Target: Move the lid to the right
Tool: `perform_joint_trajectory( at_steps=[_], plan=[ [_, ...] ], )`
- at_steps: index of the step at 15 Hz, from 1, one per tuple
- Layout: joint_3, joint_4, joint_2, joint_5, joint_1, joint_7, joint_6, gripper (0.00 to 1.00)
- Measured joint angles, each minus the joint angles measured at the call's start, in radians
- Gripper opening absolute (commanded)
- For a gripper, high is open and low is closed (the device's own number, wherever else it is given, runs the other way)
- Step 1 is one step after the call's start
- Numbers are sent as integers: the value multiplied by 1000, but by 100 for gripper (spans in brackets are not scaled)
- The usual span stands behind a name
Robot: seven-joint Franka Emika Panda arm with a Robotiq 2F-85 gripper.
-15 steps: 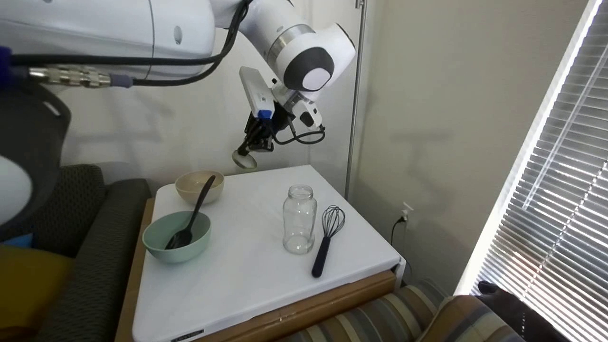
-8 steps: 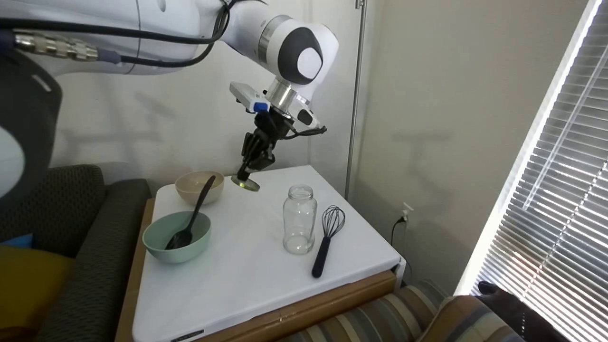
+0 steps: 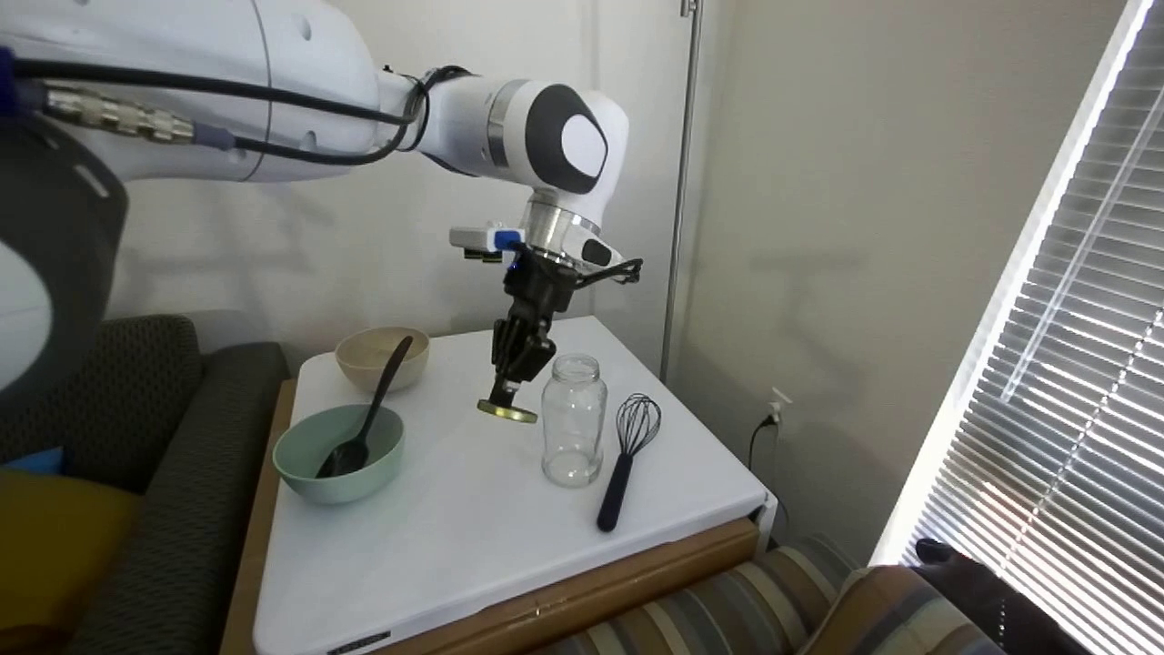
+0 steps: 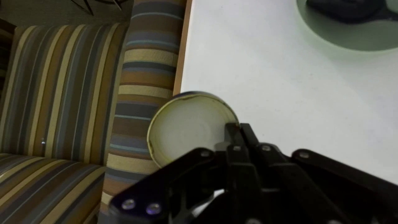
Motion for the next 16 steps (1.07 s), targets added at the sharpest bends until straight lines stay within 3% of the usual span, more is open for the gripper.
perform_joint_trajectory(
  at_steps=[3,8,13,16],
  plan=[
    [-36,-2,39,34,-13,86,105,1],
    [-29,-2,90,147,-53,122,378,1],
    [-9,-32,108,170,-25,113,697,1],
    [23,-59,108,180,-5,87,786,1]
  ],
)
